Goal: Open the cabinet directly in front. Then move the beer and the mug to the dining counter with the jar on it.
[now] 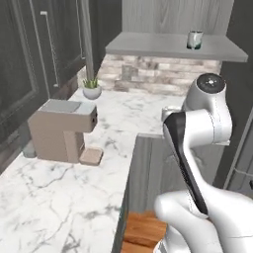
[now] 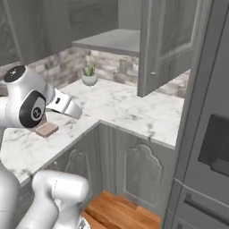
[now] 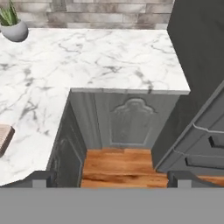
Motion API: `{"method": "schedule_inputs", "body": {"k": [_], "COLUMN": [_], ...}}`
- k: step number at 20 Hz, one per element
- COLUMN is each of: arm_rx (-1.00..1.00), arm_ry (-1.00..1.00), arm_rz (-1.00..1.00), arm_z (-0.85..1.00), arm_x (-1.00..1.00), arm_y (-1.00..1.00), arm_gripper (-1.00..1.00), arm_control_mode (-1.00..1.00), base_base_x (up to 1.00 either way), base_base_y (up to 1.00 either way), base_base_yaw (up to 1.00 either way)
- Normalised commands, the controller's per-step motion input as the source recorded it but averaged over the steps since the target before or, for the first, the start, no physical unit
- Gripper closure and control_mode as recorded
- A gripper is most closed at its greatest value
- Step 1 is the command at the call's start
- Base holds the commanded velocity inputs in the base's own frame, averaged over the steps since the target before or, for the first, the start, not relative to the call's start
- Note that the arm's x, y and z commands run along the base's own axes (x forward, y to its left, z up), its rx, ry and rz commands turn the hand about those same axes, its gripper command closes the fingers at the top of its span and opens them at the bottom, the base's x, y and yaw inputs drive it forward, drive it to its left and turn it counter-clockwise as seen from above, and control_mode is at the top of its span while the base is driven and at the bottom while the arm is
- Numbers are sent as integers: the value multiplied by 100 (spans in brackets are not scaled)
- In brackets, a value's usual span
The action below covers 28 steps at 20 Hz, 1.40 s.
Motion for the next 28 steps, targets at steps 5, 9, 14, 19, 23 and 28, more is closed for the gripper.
{"method": "schedule_inputs", "body": {"k": [5, 9, 14, 19, 23, 28], "arm_rx": [0, 0, 0, 0, 0, 0], "arm_ry": [0, 0, 0, 0, 0, 0], "arm_rz": [0, 0, 0, 0, 0, 0], "arm_z": [0, 0, 0, 0, 0, 0], "arm_x": [0, 0, 0, 0, 0, 0], "arm_y": [0, 0, 0, 0, 0, 0], "arm_gripper": [-100, -100, -100, -100, -100, -100], "arm_control_mode": [100, 100, 100, 100, 100, 100], "base_base_x": [88, 98, 100, 94, 51, 65], "base_base_y": [75, 20, 16, 26, 45, 46], "base_base_yaw": [-43, -22, -14, -22, -36, -18]}}
